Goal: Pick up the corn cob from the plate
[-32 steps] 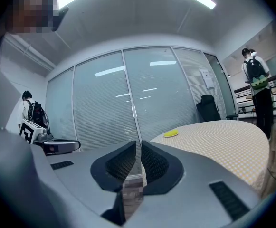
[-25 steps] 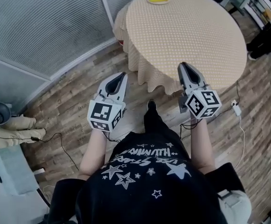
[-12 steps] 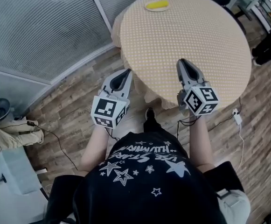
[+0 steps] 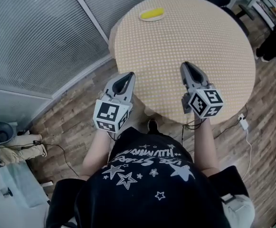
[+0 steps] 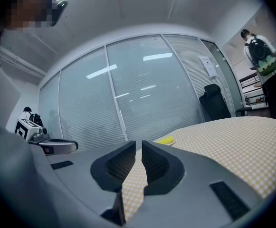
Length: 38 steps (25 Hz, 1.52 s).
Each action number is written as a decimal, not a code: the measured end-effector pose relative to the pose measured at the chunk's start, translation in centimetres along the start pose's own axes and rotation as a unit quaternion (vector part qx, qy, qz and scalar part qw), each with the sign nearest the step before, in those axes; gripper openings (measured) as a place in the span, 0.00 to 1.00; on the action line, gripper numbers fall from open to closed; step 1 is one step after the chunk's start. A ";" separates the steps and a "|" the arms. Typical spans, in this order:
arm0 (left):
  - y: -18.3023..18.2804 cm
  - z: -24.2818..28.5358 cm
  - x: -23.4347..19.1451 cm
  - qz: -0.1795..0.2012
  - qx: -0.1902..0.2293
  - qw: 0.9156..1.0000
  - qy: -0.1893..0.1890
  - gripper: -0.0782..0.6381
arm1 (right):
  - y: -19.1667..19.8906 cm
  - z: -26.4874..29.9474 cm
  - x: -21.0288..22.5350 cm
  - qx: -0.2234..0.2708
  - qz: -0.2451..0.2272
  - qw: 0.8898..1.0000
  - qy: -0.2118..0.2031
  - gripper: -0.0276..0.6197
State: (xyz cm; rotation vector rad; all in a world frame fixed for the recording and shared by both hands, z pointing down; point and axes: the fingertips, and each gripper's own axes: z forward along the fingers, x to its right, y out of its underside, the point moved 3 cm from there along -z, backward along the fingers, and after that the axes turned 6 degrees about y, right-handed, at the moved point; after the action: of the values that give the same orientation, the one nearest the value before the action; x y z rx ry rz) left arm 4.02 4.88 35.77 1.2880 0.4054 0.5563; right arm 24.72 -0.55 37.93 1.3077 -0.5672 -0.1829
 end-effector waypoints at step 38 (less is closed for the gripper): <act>1.6 20.0 -29.6 0.008 -0.020 0.989 0.149 0.12 | -1.9 31.5 1.3 -0.104 -0.080 0.988 0.075 0.12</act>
State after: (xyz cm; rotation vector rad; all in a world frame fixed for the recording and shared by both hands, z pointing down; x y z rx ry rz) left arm -8.50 -28.10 41.41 1.1739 0.6286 0.7714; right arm 10.65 -28.66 41.15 1.1517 -0.3051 -0.2663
